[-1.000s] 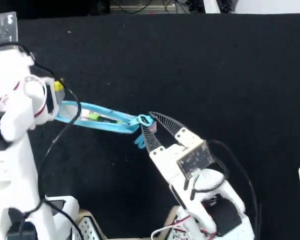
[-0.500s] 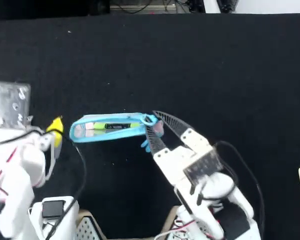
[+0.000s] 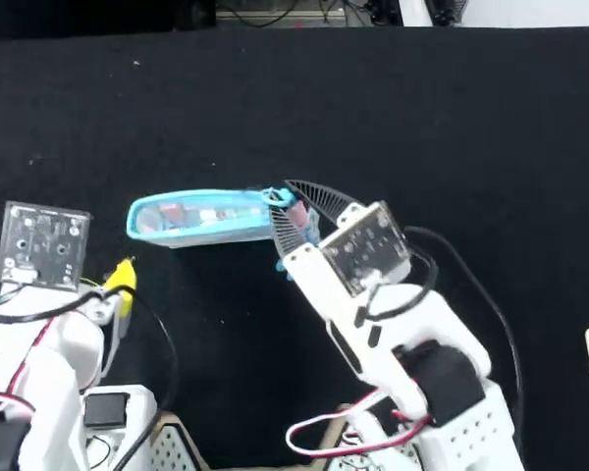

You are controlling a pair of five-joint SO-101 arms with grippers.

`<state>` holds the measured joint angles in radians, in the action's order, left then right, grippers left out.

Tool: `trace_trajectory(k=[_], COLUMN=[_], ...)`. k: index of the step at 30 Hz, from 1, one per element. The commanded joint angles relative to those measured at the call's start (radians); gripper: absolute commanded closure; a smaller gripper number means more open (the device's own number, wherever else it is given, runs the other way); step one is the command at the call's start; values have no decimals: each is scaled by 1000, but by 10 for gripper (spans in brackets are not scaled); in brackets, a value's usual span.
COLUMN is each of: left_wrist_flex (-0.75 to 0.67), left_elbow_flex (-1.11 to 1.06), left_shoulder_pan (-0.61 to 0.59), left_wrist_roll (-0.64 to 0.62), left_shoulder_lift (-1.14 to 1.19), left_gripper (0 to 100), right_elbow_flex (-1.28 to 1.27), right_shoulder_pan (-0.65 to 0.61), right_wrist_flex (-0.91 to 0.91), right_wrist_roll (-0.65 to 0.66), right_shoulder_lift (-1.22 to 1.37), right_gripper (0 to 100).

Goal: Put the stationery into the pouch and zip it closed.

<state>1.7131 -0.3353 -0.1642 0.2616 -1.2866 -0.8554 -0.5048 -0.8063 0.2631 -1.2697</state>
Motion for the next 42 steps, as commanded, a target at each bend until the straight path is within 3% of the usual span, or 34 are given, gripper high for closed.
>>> trace_trajectory(k=[1,5,10,15,21,28,32,35,42], left_wrist_flex=[-12,-84,-348,-621,-821,-999,-988,-873,-606], left_elbow_flex=[8,-68,-269,-349,-397,-486,-529,-512,-492], left_shoulder_pan=[116,180,133,35,1,104,142,139,157], left_wrist_roll=[2,0,-8,-206,-483,-557,-552,-535,-356], left_shoulder_lift=[-2,28,91,161,235,265,255,238,64], left_gripper=[818,819,819,819,817,816,816,815,815], right_elbow_flex=[67,67,62,65,62,61,24,-33,-91], right_shoulder_pan=[11,11,5,5,5,-72,-129,-133,-133], right_wrist_flex=[38,32,32,-38,-133,-135,-89,-12,84], right_wrist_roll=[9,9,9,9,11,11,11,11,11], right_shoulder_lift=[38,22,-36,-64,-116,-150,-150,-150,-148], right_gripper=[988,988,988,988,988,988,988,988,988])
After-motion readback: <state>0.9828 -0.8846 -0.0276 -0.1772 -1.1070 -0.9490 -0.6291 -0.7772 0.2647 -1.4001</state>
